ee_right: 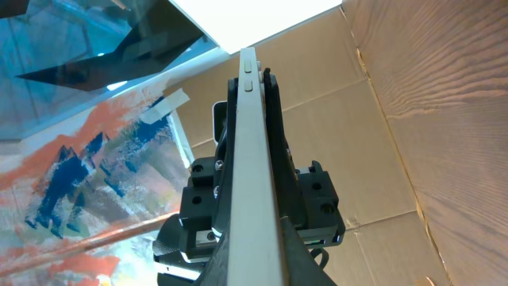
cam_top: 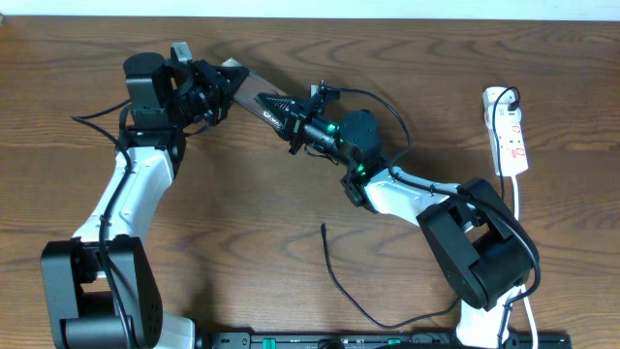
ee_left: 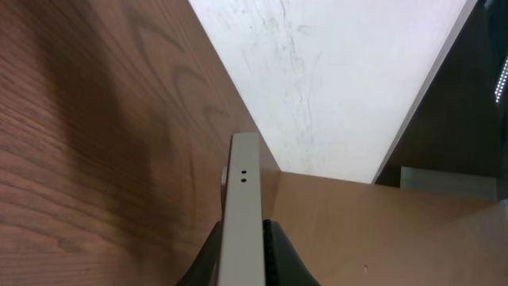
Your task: Plug charger to phone and switch on socket
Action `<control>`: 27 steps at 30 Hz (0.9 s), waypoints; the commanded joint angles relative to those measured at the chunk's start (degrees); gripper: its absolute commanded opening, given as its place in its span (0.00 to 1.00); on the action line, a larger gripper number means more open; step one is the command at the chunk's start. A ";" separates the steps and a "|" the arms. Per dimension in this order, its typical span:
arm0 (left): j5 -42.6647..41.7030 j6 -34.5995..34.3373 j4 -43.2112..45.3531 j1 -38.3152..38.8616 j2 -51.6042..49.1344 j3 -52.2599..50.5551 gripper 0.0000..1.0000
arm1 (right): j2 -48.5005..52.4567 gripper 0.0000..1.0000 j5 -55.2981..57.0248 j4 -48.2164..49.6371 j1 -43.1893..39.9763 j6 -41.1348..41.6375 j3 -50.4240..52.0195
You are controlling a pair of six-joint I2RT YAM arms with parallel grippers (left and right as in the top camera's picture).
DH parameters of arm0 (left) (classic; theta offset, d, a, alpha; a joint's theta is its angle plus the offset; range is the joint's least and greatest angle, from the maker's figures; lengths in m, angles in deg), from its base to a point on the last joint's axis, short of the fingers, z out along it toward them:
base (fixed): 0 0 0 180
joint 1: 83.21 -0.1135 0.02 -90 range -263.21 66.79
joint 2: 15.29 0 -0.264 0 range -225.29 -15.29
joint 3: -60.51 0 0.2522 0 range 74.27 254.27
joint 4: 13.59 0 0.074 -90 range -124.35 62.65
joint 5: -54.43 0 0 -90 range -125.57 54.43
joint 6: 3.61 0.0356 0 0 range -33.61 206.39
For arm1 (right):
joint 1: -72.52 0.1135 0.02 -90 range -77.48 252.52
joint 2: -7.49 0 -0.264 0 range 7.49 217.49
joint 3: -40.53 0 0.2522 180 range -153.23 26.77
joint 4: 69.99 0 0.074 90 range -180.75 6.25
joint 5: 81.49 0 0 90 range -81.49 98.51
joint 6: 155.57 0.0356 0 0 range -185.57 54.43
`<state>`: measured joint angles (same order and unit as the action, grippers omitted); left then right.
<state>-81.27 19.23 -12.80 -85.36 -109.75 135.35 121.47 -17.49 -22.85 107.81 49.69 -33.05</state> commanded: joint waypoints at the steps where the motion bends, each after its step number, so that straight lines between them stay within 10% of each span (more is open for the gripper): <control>1: 0.31 2.16 0.94 -0.13 0.04 0.37 0.08 | -0.46 0.02 -0.94 -0.50 0.83 0.39 -0.50; 8: 0.31 2.16 0.94 -0.13 0.04 0.37 0.07 | -0.46 0.08 -0.92 -0.48 0.81 0.42 -0.50; 18: 0.28 2.19 0.94 -0.31 0.04 0.37 0.07 | -0.46 0.99 -0.94 -0.24 0.70 0.42 -0.50; 27: -0.76 2.16 0.48 -4.02 0.04 0.37 0.07 | -0.46 0.99 -1.49 0.13 -0.31 0.39 -0.50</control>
<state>-80.46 20.65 -12.65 -87.02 -109.75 135.37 121.44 -18.60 -23.05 108.05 50.39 -33.09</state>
